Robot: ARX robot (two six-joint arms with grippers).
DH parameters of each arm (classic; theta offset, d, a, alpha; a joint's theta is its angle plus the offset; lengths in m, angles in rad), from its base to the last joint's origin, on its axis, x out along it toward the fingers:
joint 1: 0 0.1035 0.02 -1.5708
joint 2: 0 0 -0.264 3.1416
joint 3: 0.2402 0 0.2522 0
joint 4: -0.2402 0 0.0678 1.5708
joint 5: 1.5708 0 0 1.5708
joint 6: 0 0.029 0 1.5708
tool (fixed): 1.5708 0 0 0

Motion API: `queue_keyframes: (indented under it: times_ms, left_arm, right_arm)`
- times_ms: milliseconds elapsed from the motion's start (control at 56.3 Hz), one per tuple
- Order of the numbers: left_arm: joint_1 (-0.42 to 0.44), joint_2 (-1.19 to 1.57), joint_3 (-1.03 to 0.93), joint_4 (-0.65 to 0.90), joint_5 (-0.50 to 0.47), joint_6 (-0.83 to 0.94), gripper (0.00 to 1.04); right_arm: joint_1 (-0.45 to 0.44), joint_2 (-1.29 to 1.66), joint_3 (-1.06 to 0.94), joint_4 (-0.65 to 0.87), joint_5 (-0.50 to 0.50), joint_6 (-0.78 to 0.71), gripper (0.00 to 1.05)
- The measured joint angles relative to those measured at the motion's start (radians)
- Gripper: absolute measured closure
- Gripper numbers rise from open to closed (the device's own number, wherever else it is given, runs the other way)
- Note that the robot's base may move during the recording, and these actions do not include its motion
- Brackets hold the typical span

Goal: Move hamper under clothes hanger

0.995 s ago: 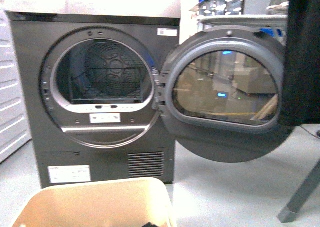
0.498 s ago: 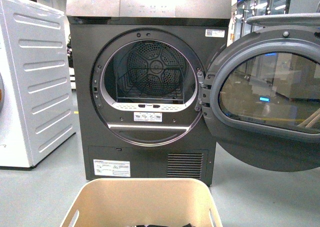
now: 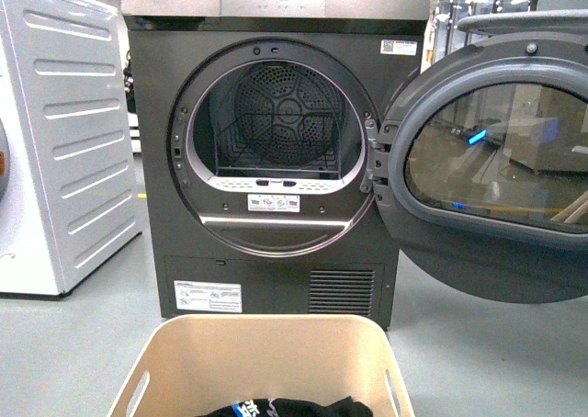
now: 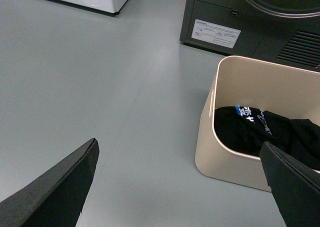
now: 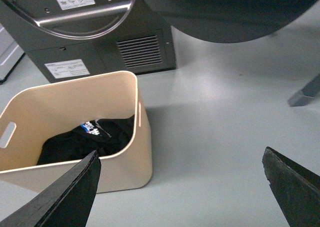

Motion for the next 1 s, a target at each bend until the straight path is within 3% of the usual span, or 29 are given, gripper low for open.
queue_keyframes:
  times_ms: [142,391,658,995]
  left_arm:
    - [-0.027,0.389,0.205,0.104,0.024,0.089,0.07]
    - [-0.056,0.858,0.538,0.088,0.060,0.148,0.07]
    - [-0.086,1.162,0.743,0.063,0.060,0.124,0.07]
    - [-0.086,1.300,0.863,0.061,0.042,0.085,0.07]
  right_arm:
    - [0.023,0.463,0.204,0.160,-0.016,0.017,0.08]
    - [0.060,0.972,0.628,0.020,-0.013,-0.011,0.08]
    - [0.110,1.238,0.933,-0.082,0.046,-0.021,0.08]
    - [0.117,1.413,1.080,-0.134,0.081,-0.018,0.08]
